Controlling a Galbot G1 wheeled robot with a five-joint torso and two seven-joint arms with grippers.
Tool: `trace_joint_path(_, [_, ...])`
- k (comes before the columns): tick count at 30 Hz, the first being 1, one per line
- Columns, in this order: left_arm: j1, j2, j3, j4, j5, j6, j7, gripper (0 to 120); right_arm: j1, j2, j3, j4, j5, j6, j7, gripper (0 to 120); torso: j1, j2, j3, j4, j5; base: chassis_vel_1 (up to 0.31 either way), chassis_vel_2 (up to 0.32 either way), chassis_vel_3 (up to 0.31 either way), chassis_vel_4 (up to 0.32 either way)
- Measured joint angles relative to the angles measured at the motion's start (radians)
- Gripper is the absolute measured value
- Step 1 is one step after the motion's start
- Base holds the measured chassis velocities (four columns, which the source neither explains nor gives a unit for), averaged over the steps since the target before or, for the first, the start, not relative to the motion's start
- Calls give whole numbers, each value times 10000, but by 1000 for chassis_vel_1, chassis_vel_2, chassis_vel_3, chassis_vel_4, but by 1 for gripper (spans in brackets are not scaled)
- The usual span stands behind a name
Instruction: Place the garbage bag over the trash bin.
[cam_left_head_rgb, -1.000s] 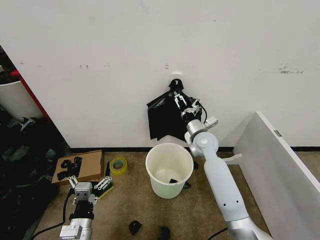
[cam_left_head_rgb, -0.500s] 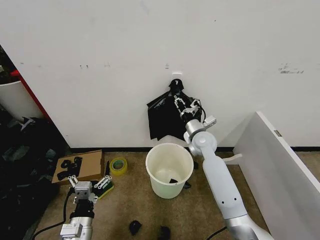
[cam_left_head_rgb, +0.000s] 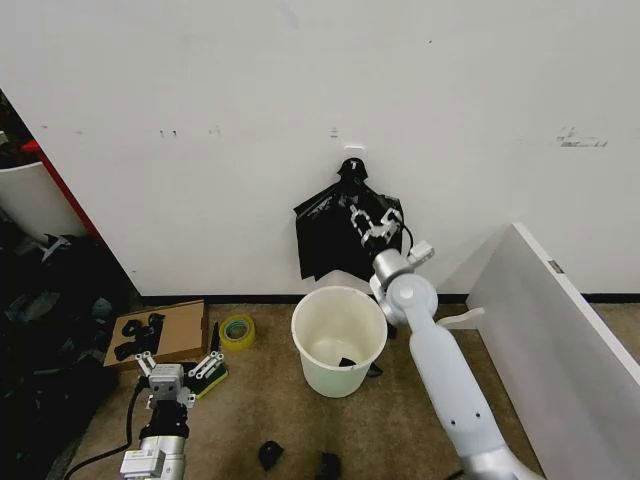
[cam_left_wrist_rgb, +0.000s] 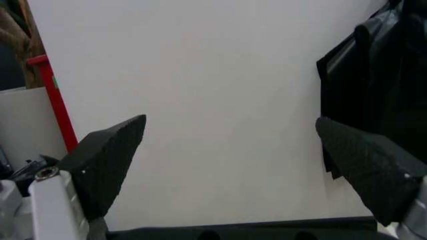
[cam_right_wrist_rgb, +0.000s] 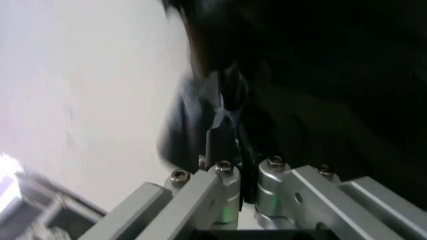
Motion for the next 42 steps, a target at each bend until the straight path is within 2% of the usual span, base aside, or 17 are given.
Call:
trace_joint_path(4, [-10, 6, 43, 13, 0, -31, -1, 100, -1155, -696, -229, 1003, -852, 104, -88, 0, -1, 1, -1, 1, -1, 0, 0, 0, 0])
trace_joint_path(6, [-11, 10, 52, 17, 2, -37, -1, 100, -1335, -809, -255, 1184, -1052, 121, -98, 0, 0, 0, -1, 1, 2, 0, 0, 0, 0])
trace_joint_path(8, [-9, 14, 70, 24, 12, -67, -1, 100, -1781, -1115, -343, 1597, -1837, 302, -158, 0, 0, 1, -1, 2, -1, 0, 0, 0, 0])
trace_joint_path(11, [7, 35, 82, 29, 24, -133, -1, 100, -2363, -1503, -494, 1937, -3443, 909, -414, 0, -1, 1, -1, 4, 0, 0, 0, 0, 0])
trace_joint_path(12, [7, 35, 82, 29, 24, -133, -1, 100, -2363, -1503, -494, 1937, -3443, 909, -414, 0, -1, 1, -1, 4, 0, 0, 0, 0, 0])
trace_joint_path(17, [28, 69, 82, 107, 33, -332, -1, 100, -3757, -2212, -618, 2532, -6252, 2311, -1278, 0, -1, 1, -1, 1, 0, 0, 0, 0, 0])
trace_joint_path(26, [-20, 102, 137, 104, 99, -340, -1, 100, -4699, -2734, -987, 2728, -8665, 3386, -1736, 0, -1, 1, 0, 4, 1, 0, 0, 0, 0])
trace_joint_path(33, [-15, 160, 116, 103, 80, -348, -7, 100, -5358, -3045, -1146, 2708, -10160, 4079, -1820, 0, 0, 1, 0, 3, -1, 0, 0, 0, 0])
trace_joint_path(42, [-80, 181, 200, 163, 110, -337, -5, 100, -6090, -3556, -1307, 3010, -11021, 4457, -1722, 0, 0, -1, 0, 3, -2, 0, 0, 0, 0])
